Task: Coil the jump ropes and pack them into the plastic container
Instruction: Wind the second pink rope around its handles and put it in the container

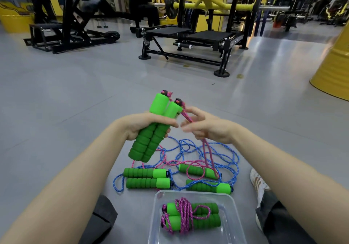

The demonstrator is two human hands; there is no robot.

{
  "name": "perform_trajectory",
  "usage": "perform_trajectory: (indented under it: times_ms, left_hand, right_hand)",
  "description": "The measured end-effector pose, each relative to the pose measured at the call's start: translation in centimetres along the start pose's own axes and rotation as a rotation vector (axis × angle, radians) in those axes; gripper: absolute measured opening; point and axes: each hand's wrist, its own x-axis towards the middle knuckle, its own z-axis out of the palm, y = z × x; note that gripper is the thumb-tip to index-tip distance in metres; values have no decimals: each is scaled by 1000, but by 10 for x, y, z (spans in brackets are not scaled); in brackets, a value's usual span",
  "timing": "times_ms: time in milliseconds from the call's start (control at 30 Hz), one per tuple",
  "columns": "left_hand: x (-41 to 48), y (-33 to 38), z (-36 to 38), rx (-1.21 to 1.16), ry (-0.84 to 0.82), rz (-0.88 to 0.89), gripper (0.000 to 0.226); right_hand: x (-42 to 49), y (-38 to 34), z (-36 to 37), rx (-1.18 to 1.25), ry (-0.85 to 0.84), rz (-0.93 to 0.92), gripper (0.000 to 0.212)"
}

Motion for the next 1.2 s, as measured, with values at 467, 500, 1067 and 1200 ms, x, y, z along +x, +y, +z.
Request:
perform_trajectory:
  times_ms: [467,500,1067,1200]
  left_hand:
    - [7,5,17,-565,140,273,22]
    - [8,5,21,-541,123,253,24]
    - [12,7,36,-558,92,267,25]
    - [4,-3,3,-381,178,232,20]
  right_hand:
    - [17,14,33,-903,60,81,27]
    - [20,16,36,-894,54,89,27]
    - [5,7,13,-728,-9,253,19]
    - [5,21,-21,-958,444,122,17]
